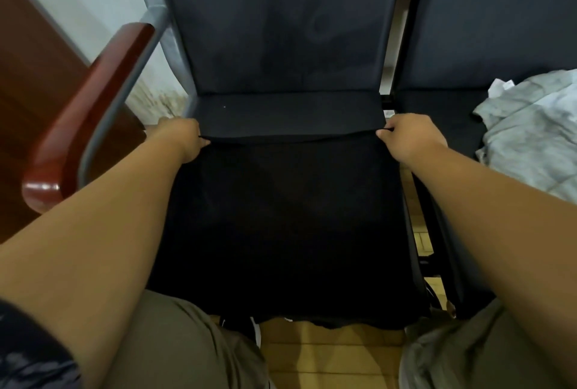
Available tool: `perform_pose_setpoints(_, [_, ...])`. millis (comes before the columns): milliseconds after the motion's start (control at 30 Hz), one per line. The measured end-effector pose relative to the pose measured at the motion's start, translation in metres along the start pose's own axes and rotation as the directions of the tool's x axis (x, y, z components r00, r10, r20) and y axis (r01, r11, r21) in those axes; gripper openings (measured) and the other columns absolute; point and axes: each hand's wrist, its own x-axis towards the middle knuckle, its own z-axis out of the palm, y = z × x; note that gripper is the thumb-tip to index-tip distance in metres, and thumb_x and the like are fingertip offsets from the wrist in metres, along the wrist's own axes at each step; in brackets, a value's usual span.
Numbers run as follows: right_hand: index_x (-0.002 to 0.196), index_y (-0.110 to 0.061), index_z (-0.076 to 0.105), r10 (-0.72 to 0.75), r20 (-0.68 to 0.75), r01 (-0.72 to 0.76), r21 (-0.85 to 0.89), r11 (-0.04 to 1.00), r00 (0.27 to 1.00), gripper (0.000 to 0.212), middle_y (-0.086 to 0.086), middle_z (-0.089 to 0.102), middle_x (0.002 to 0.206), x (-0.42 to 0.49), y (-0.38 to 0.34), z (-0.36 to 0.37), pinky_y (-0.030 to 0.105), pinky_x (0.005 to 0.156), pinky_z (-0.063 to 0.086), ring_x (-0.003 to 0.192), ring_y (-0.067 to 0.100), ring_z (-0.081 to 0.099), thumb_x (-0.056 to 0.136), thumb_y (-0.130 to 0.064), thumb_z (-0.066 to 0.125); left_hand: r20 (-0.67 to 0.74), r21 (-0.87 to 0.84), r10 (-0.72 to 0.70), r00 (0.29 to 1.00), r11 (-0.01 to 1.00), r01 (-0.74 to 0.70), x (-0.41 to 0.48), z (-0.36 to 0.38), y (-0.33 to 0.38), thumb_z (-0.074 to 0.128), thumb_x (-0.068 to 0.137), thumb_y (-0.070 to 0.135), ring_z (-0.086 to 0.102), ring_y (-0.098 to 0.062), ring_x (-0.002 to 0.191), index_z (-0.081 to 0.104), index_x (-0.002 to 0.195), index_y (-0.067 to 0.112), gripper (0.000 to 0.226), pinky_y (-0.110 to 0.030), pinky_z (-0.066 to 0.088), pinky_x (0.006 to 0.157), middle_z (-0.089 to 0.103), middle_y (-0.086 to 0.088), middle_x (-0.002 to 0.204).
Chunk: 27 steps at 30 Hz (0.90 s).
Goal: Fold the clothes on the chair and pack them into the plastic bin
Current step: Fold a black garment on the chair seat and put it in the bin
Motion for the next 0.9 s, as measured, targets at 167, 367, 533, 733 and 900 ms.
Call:
perform_pose_setpoints(167, [0.133, -0.008, 0.052, 0.018, -0.148, -0.04, -0.147, 0.988, 0.989, 0.037, 0.02, 0.045, 0.137, -0.018, -0.01, 0.002, 0.05, 0.092, 0.048, 0.12, 0.043, 0.052, 0.104, -0.03, 0.056, -0.105, -0.007, -0.058, 0.993, 0.998, 0.058, -0.014, -0.004, -0.005, 0.058, 0.102, 0.026, 0.047, -0.046, 0.131, 0.045, 0.146, 0.005, 0.05, -0.059, 0.044, 0.103, 0.046, -0.025, 0.143])
perform_pose_setpoints(367, [0.122, -0.019, 0.065, -0.369, 0.003, 0.368, -0.07, 0.927, 0.929, 0.026, 0.009, 0.053, 0.125, -0.058, -0.044, 0.007, 0.048, 0.097, 0.052, 0.118, 0.036, 0.054, 0.1, -0.031, 0.056, -0.118, -0.213, 0.293, 0.949, 0.926, -0.313, -0.049, -0.002, 0.023, 0.066, 0.1, 0.03, 0.061, -0.034, 0.112, 0.067, 0.12, 0.014, 0.026, -0.042, 0.052, 0.1, 0.062, -0.013, 0.122])
perform_pose_setpoints(533, [0.154, -0.023, 0.048, -0.513, 0.197, 0.538, -0.098, 0.837, 0.835, 0.053, 0.001, 0.046, 0.151, -0.075, -0.073, 0.025, 0.046, 0.113, 0.042, 0.139, 0.028, 0.045, 0.107, -0.047, 0.051, -0.018, -0.199, 0.503, 0.864, 0.845, -0.496, -0.064, 0.019, 0.057, 0.061, 0.102, 0.051, 0.04, -0.031, 0.144, 0.049, 0.152, 0.029, 0.055, -0.049, 0.038, 0.12, 0.042, -0.003, 0.157])
perform_pose_setpoints(733, [0.166, -0.024, 0.03, -0.457, 0.246, 0.505, -0.189, 0.842, 0.855, 0.072, 0.0, 0.019, 0.173, -0.062, -0.076, 0.039, 0.049, 0.125, 0.029, 0.156, 0.03, 0.024, 0.105, -0.059, 0.047, 0.061, -0.208, 0.371, 0.927, 0.913, -0.352, -0.057, 0.022, 0.074, 0.045, 0.102, 0.07, 0.009, -0.037, 0.161, 0.02, 0.166, 0.043, 0.073, -0.058, 0.021, 0.126, 0.004, 0.001, 0.177])
perform_pose_setpoints(900, [0.168, -0.028, 0.024, -0.402, 0.234, 0.448, -0.198, 0.872, 0.885, 0.076, 0.001, 0.01, 0.176, -0.054, -0.075, 0.039, 0.05, 0.127, 0.024, 0.159, 0.032, 0.016, 0.104, -0.065, 0.044, 0.107, -0.229, 0.252, 0.962, 0.948, -0.223, -0.044, 0.025, 0.066, 0.042, 0.101, 0.074, 0.001, -0.038, 0.162, 0.006, 0.168, 0.042, 0.082, -0.06, 0.012, 0.129, -0.007, -0.001, 0.177])
